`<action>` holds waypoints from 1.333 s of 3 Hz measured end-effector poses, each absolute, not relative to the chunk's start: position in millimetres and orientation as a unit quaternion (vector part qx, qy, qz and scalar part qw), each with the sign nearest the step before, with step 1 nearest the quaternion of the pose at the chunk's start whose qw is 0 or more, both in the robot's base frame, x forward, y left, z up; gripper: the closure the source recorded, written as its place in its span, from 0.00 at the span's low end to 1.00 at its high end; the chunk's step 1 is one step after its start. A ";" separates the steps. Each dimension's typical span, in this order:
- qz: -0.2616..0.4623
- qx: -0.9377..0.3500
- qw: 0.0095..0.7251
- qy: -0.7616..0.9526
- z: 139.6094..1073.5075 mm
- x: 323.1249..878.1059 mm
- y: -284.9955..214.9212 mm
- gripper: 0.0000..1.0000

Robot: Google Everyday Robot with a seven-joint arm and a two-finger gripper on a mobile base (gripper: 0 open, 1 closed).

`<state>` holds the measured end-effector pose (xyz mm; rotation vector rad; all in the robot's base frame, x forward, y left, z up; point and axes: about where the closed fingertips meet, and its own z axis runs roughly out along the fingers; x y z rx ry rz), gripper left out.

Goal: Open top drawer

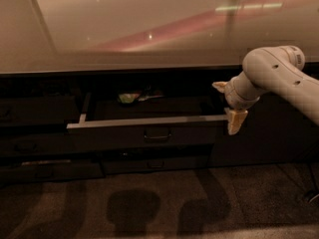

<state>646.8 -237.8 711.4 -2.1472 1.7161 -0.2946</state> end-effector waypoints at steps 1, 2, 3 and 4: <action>-0.105 -0.763 0.187 0.610 711.3 646.8 -237.8 0.00; -0.105 -0.763 0.187 0.610 711.3 646.8 -237.8 0.18; -0.105 -0.763 0.187 0.610 711.3 646.8 -237.7 0.42; -0.105 -0.763 0.187 0.610 711.2 646.8 -237.7 0.65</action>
Offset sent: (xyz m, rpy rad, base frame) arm 0.0000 0.0000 0.0000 0.0000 0.0000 0.0000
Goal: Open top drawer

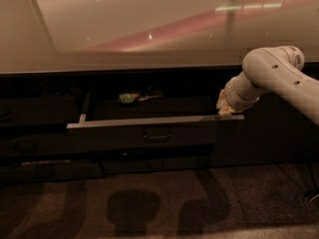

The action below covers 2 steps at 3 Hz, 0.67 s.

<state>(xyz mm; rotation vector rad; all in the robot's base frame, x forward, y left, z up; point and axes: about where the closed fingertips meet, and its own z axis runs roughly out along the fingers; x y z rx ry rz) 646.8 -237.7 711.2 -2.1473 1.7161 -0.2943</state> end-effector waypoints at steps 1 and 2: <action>-0.105 -0.763 0.187 0.610 711.2 646.8 -237.7 0.89; -0.105 -0.763 0.187 0.610 711.2 646.8 -237.7 1.00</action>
Offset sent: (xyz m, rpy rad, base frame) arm 0.0000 0.0000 0.0000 0.0000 0.0000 0.0000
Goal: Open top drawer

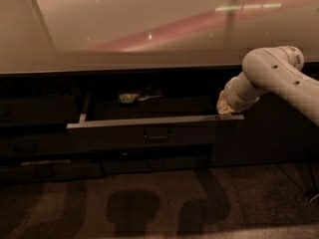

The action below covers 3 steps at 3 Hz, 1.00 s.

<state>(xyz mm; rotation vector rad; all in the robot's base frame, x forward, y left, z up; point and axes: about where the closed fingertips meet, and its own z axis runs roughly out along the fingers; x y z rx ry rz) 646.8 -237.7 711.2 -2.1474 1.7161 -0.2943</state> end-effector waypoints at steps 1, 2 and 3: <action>-0.105 -0.763 0.187 0.610 710.3 646.7 -237.7 1.00; -0.096 -0.757 0.170 0.624 687.3 659.8 -250.5 1.00; -0.087 -0.756 0.159 0.629 671.2 668.1 -258.0 1.00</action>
Offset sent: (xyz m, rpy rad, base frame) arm 0.0328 -0.0336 -0.0514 -0.0276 0.0851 -0.0745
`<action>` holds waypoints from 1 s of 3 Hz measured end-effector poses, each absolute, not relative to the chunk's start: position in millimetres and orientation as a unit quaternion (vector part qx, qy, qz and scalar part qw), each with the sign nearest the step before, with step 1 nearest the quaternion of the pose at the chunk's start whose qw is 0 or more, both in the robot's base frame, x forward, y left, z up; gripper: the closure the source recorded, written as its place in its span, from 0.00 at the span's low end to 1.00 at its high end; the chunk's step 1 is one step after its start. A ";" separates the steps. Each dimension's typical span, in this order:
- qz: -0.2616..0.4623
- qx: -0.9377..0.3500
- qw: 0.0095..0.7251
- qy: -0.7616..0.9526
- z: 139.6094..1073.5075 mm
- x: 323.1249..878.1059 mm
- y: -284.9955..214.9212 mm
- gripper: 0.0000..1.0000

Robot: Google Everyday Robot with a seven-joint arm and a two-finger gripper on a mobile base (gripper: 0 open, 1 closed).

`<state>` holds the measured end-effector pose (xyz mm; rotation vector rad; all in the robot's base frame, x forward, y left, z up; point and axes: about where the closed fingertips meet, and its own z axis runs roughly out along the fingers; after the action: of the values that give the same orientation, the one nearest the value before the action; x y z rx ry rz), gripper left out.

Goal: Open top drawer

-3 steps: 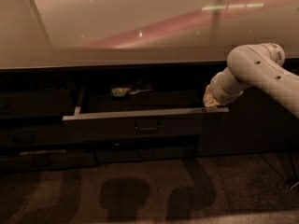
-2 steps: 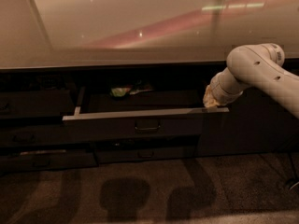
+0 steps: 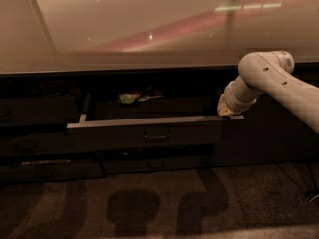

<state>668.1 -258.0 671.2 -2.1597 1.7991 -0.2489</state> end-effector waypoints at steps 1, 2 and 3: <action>-0.079 -0.756 0.160 0.630 668.9 665.3 -256.6 1.00; -0.079 -0.756 0.160 0.629 669.8 663.4 -256.3 1.00; -0.082 -0.759 0.158 0.626 665.1 650.8 -256.0 1.00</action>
Offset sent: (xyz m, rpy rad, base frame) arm -0.1215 0.0158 -0.0467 -0.0583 -0.0004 0.0982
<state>650.8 -256.0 665.1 -2.1721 1.7910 -0.2340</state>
